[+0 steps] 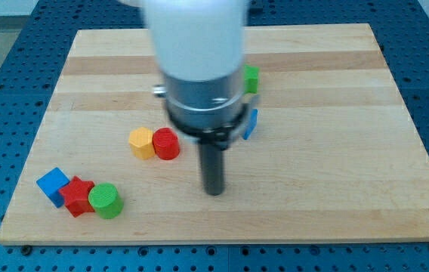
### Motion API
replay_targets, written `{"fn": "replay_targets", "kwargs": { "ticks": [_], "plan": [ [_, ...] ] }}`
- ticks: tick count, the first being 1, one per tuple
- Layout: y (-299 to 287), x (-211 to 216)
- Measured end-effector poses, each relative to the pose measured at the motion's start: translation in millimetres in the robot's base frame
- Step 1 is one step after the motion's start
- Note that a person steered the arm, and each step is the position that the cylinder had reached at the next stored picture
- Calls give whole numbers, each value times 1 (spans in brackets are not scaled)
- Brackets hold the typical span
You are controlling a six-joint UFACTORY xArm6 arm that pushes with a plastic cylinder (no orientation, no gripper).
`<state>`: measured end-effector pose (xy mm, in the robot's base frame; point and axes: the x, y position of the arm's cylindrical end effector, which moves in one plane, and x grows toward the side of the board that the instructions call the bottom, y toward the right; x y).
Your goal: Push the red circle into the yellow hexagon
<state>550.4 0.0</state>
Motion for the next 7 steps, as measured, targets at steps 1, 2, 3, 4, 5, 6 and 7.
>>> {"fn": "replay_targets", "kwargs": {
  "ticks": [1, 2, 3, 4, 5, 6, 7],
  "plan": [
    [5, -35],
    [-13, -35],
    [-46, -54],
    [-56, -66],
    [-66, -70],
    [-86, -64],
    [-109, -48]
  ]
}}
